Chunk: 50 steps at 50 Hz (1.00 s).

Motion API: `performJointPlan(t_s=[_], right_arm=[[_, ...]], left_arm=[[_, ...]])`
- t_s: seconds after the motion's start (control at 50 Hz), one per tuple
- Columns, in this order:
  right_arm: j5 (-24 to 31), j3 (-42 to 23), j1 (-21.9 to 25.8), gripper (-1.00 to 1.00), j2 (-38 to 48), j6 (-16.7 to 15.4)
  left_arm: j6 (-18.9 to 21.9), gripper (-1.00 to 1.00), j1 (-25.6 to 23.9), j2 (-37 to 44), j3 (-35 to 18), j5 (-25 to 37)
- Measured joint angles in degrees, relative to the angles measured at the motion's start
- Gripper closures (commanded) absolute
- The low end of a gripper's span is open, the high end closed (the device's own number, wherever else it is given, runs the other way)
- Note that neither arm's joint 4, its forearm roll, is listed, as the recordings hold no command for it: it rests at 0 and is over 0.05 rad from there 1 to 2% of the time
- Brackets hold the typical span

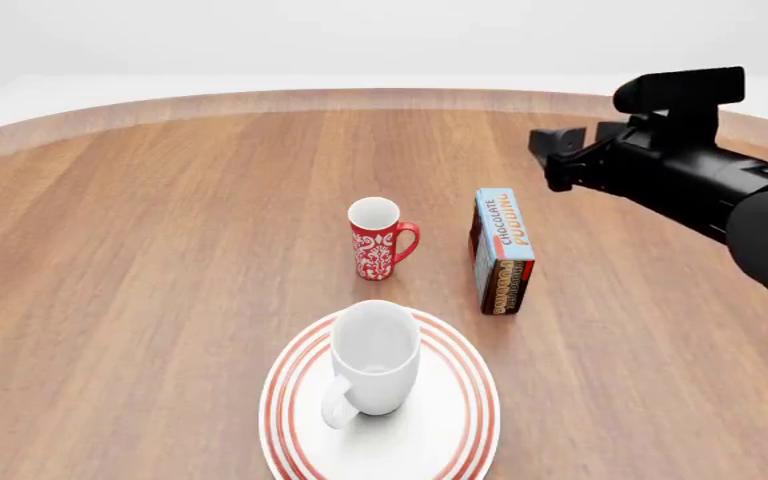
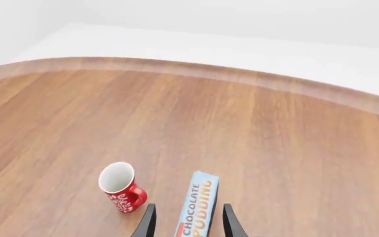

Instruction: Pick up the white mug and put it on the plate, and put the chocolate pudding to the right of the plate.

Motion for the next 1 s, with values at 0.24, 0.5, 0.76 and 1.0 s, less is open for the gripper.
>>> performJointPlan(t_s=[0.24, 0.5, 0.76, 1.0], right_arm=[[0.03, -0.56, -0.77, -1.0, 1.04, 1.16], [-0.31, -1.21, -1.26, -1.0, 2.88, 2.32], [-0.92, -1.98, -1.78, -1.0, 5.33, 3.06], [-1.24, -2.77, -2.18, -1.0, 7.35, 3.58]], left_arm=[[-0.1, -1.0, -0.09, 0.33, 0.0, -0.31], [-0.21, -1.0, -0.18, 0.29, 0.0, -0.27], [-0.33, -1.0, -0.33, -0.16, 0.0, 0.2], [-0.4, -1.0, -0.38, -0.39, 0.0, 0.48]])
